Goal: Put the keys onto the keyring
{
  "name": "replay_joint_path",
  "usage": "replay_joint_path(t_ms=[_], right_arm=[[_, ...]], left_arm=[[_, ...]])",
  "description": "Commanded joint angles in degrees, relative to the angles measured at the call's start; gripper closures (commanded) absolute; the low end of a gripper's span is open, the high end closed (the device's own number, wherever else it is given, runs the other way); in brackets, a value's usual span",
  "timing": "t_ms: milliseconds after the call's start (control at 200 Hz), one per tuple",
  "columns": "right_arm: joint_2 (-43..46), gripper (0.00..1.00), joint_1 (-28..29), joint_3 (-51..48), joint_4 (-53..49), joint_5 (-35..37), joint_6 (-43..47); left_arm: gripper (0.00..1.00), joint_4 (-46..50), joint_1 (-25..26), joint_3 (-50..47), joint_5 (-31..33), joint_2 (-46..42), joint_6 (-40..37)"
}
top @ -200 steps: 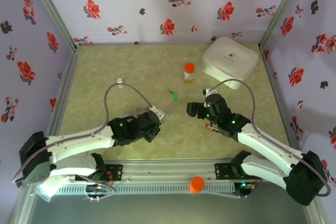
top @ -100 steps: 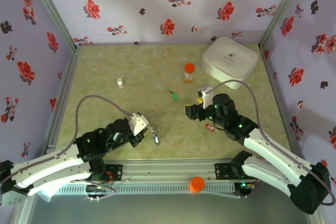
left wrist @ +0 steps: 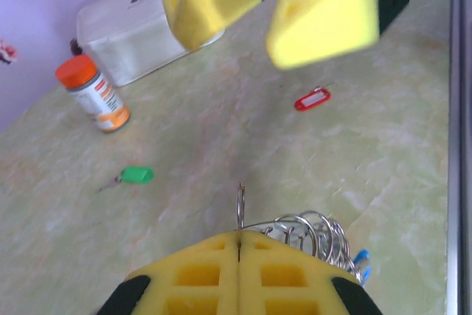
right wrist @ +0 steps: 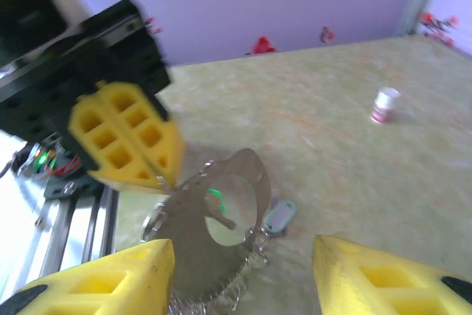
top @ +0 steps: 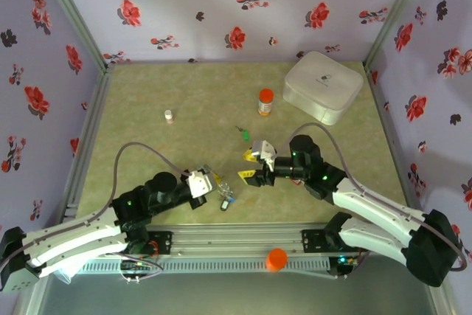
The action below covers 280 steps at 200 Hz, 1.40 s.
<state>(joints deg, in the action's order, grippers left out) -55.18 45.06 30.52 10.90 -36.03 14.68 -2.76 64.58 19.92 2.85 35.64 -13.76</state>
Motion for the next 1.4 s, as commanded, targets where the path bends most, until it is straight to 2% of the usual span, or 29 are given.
replay_joint_path(t_ms=[0,155,435,1030,1280,1395], right_arm=[[-0.4,0.53,2.0,-0.3,1.1,-3.8,7.8],[-1.6,0.63,3.9,0.0,1.0,-4.0,9.6],[-4.1,0.72,5.6,2.1,-3.7,-2.6,14.2],[-5.5,0.82,7.6,2.6,-1.6,-1.4,14.0],[-6.2,1.0,7.7,3.3,-2.5,-2.4,14.0],[-6.5,1.0,7.8,3.7,-2.9,-3.1,13.7]], left_arm=[[1.0,-8.3,-0.5,-0.7,-4.5,1.0,-1.7],[1.0,-10.0,-0.5,-0.9,-6.0,2.3,-1.5],[1.0,-9.8,-0.5,-0.9,-6.6,2.4,-1.2],[1.0,-9.6,-0.6,-0.7,-8.3,4.1,-1.0],[1.0,-9.7,-0.6,-0.7,-8.3,4.1,-0.5],[1.0,-9.8,-0.6,-0.5,-6.5,4.4,-0.1]])
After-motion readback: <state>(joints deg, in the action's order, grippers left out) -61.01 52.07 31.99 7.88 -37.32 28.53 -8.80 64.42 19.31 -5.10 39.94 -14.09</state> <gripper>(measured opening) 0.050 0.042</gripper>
